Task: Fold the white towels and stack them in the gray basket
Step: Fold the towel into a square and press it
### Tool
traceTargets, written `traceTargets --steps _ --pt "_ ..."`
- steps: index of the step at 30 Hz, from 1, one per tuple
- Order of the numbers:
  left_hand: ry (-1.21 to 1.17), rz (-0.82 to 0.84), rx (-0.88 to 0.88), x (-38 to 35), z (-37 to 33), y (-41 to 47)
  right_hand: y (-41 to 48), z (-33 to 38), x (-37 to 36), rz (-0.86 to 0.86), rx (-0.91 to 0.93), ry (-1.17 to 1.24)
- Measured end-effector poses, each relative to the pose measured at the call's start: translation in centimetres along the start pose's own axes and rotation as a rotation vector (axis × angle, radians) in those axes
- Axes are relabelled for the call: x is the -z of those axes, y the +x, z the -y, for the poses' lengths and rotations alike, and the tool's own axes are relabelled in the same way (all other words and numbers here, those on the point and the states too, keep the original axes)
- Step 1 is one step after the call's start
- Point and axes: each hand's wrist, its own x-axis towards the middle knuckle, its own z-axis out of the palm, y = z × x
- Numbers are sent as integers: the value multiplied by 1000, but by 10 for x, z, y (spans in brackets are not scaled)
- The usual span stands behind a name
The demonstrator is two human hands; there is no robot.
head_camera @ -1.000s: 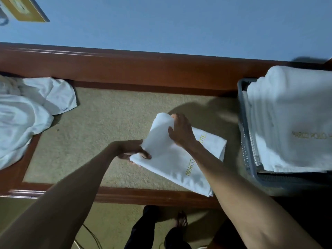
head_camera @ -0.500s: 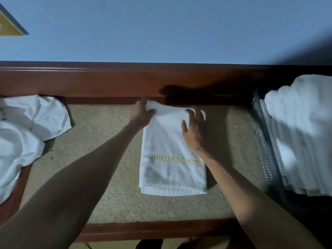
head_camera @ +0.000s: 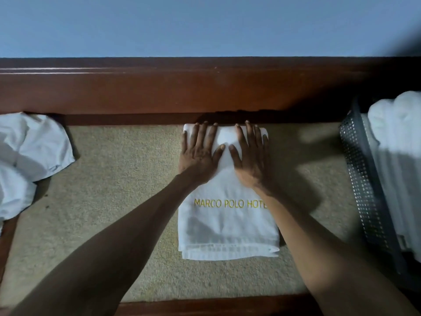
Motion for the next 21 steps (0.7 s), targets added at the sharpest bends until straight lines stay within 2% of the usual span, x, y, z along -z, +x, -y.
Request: traceTargets --steps 4,8,12,17,21 --pt "5 -21 -7 0 -1 1 0 -1 -1 -15 -1 -11" --pt "29 -64 40 -2 -8 -6 0 7 2 114 -65 -39" --pt "-35 -79 82 -11 -24 -50 -35 22 14 159 -150 -39" --pt "-63 -83 91 -22 -34 -120 -93 22 36 202 -58 16" --pt "-45 -60 72 -22 -32 -149 -130 14 55 232 -20 148"
